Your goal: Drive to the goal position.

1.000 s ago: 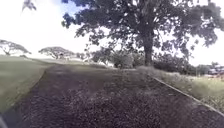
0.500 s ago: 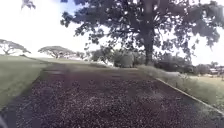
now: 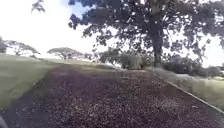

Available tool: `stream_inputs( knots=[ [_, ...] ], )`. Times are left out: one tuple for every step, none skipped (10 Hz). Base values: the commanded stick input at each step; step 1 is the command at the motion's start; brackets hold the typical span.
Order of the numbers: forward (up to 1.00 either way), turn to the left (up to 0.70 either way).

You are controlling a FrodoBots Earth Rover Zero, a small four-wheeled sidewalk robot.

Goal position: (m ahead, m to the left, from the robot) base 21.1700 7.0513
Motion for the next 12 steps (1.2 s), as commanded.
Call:
stream_inputs(
  knots=[
    [0.5, 0.5],
    [0.5, 0.5],
    [0.5, 0.5],
    [0.5, 0.12],
    [0.5, 0.0],
    [0.5, 0.0],
    [0.5, 0.0],
    [0.5, 0.0],
    [0.5, 0.0],
    [0.5, 0.0],
    [0.5, 0.0],
    [0.5, 0.0]
  ],
)
